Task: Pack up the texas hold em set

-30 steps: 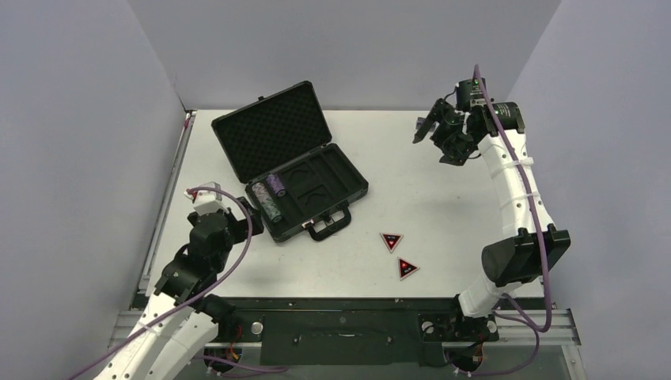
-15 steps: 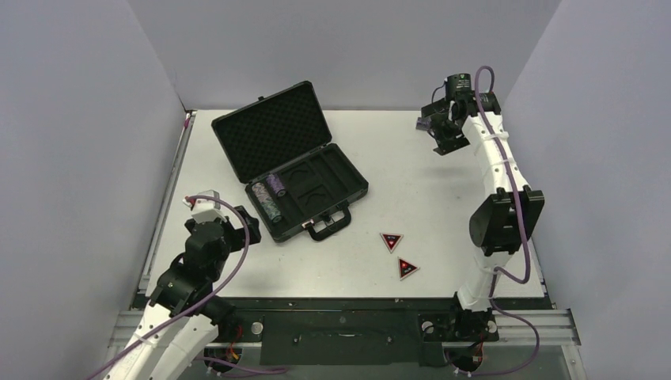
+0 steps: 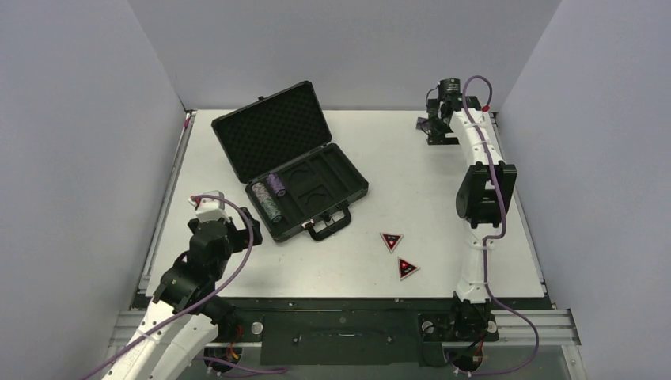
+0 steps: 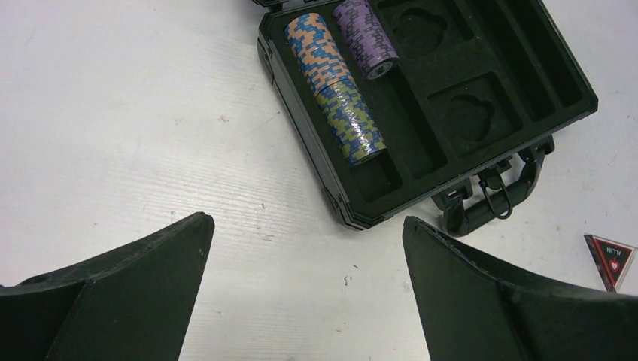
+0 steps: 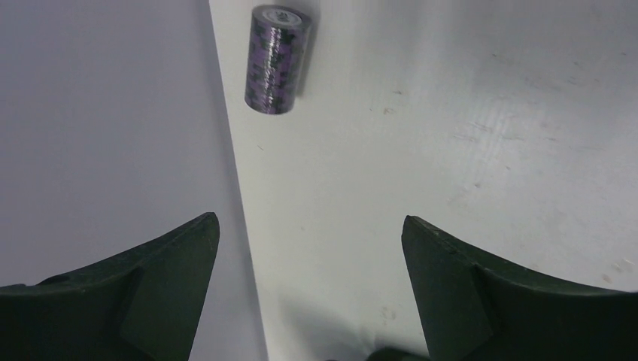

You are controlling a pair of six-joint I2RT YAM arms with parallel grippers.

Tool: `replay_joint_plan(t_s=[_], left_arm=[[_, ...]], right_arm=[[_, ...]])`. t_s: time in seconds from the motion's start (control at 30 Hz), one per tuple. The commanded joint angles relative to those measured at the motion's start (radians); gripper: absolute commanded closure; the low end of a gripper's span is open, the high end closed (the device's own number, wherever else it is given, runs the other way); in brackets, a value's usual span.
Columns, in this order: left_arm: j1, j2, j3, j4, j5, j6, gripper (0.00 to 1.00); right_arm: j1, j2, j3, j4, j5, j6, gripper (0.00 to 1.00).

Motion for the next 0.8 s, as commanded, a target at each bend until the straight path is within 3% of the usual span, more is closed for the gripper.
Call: replay_joint_plan(t_s=[0.0,0.27,0.5,0.77], left_arm=[[-0.007,-0.008,-0.006,0.042,-0.003,0.017,0.04],[-0.011,-0.022,-0.026,0.057,-0.041,0.017,0.04],[-0.011,-0.018,-0.039,0.073,-0.072,0.023,0.04],[-0.009,0.019,-0.053,0.109,-0.091,0.042,0.04]], right_arm=[[-0.024,0.072,0.082,0.168,0.043,0.11,0.13],[-0.04,0.252,0.171,0.376,0.03,0.222,0.13],[-0.042,0.349,0.213,0.493,0.026,0.269,0.2],[-0.042,0.418,0.236,0.506,-0.001,0.278,0.28]])
